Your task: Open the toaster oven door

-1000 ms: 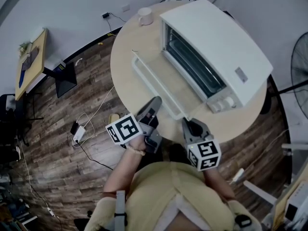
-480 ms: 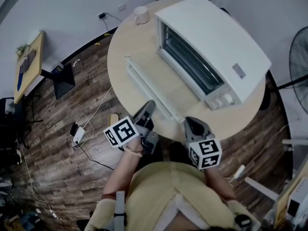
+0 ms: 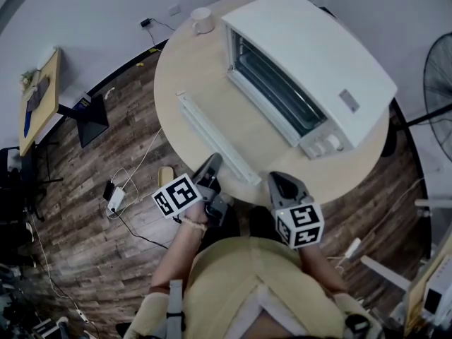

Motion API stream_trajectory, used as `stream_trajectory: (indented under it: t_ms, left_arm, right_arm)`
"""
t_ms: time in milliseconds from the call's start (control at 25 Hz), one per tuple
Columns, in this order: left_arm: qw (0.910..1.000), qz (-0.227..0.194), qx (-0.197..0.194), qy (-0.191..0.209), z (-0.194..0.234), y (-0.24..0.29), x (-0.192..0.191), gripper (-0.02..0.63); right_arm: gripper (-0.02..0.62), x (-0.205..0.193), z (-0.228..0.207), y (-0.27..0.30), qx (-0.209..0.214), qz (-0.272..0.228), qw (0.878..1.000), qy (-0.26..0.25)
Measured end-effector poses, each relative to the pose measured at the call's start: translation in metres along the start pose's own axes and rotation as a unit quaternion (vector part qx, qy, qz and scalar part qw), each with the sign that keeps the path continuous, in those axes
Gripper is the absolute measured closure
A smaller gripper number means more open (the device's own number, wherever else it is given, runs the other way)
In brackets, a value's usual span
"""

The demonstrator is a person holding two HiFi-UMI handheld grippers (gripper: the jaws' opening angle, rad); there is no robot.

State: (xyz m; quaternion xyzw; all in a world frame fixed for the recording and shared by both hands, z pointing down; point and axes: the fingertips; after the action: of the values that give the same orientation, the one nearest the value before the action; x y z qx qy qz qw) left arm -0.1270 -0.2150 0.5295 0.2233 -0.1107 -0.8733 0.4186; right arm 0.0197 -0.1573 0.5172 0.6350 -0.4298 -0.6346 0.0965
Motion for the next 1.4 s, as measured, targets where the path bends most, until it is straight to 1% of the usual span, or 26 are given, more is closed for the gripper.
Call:
stream_trajectory:
  t_ms: [120,160,280,440,840,1160,1280,1400]
  left_arm:
    - [0.9999,0.005,0.015,-0.005,0.013,0.002,-0.005,0.562]
    - [0.9998,0.008,0.016,-0.006,0.015,0.003,-0.007,0.594]
    - [0.9997,0.019,0.011,-0.008,0.016,0.013,-0.013,0.609]
    - [0.9995,0.022,0.01,-0.019,0.025,0.017,-0.015,0.607]
    - [0.9987,0.033,0.027,-0.028,0.04,0.019,-0.022,0.607]
    - [0.9981,0.029,0.043,-0.034,0.051,0.012,-0.023,0.607]
    - [0.9983,0.02,0.047,-0.027,0.05,0.005,-0.02,0.607]
    - [0.9985,0.005,0.054,0.008,0.045,-0.006,-0.012,0.607]
  right_arm:
    - [0.592,0.0,0.0,0.002,0.0,0.001,1.0,0.0]
    - [0.592,0.0,0.001,0.002,0.001,0.001,1.0,0.0]
    - [0.592,0.001,0.002,0.004,0.002,0.0,1.0,0.0]
    - [0.592,0.004,0.005,0.006,0.006,0.001,1.0,-0.001]
    - [0.592,0.003,0.002,0.007,0.004,0.003,1.0,0.001]
    - [0.592,0.003,0.003,0.007,0.004,0.001,1.0,-0.001]
    - [0.592,0.006,0.003,0.006,0.004,-0.003,1.0,-0.004]
    - [0.592,0.011,0.003,0.005,0.002,-0.009,1.0,-0.006]
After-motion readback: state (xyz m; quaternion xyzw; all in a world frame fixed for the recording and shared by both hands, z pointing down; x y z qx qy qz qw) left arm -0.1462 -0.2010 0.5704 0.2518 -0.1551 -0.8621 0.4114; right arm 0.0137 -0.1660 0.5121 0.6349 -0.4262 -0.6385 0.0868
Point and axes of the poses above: the fingertips, and each gripper's own axes: y forward along the fingers, z to its left, x out of its top, and after that the axes turned 8 degrees about z, right-handed
